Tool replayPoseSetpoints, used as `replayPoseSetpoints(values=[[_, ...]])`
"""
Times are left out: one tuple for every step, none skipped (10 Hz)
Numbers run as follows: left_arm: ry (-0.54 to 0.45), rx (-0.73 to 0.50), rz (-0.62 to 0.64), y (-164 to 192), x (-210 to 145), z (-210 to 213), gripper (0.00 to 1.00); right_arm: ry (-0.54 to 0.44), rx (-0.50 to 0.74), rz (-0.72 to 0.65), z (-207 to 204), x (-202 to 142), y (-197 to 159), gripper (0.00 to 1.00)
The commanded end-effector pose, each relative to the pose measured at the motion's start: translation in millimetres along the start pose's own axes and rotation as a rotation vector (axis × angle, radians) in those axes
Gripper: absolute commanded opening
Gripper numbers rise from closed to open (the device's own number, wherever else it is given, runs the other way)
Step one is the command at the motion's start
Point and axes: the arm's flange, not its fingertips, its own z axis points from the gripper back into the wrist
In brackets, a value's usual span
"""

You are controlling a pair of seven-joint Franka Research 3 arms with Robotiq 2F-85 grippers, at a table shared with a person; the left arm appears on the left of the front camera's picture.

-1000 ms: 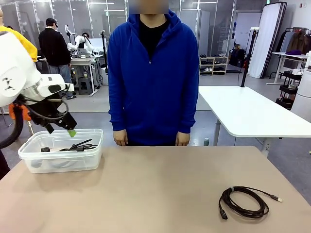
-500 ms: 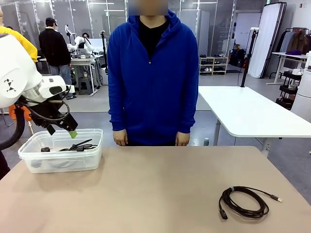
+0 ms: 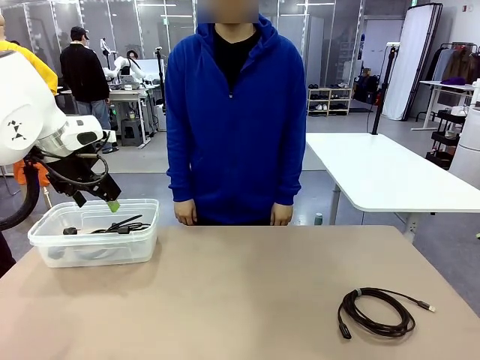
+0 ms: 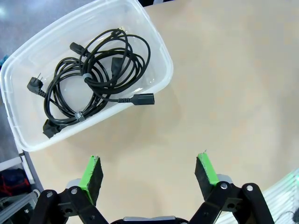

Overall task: Organize and store the cables.
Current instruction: Place the USB Extension Cable into the Organizing box.

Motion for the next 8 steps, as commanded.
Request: replayPoseSetpoints(values=[[0.0,0.0,0.0,0,0,0,1.0,0.159,0.028,0.232,-7,43,-7,1.0],[-0.101,-0.067,-0.137,17,-23,18,1.0,0.172,0.031,0.308,-11,57,-18,1.0],[-0.171,-0.105,-0.243,46,-58,31,1.0,0.19,0.08,0.409,-18,72,-31,1.0],[-0.224,-0.114,-0.334,64,-91,34,1.0,0.211,0.111,0.442,-23,88,-41,1.0],[-0.278,-0.106,-0.411,75,-119,33,1.0,0.232,0.143,0.471,-28,104,-51,1.0],[-0.313,-0.112,-0.46,84,-142,31,1.0,0.262,0.206,0.489,-38,116,-64,1.0],[-0.37,-0.139,-0.518,91,-168,32,1.0,0.3,0.233,0.499,-53,126,-76,1.0],[-0.417,-0.147,-0.532,102,-196,36,1.0,0.311,0.231,0.517,-68,134,-87,1.0]])
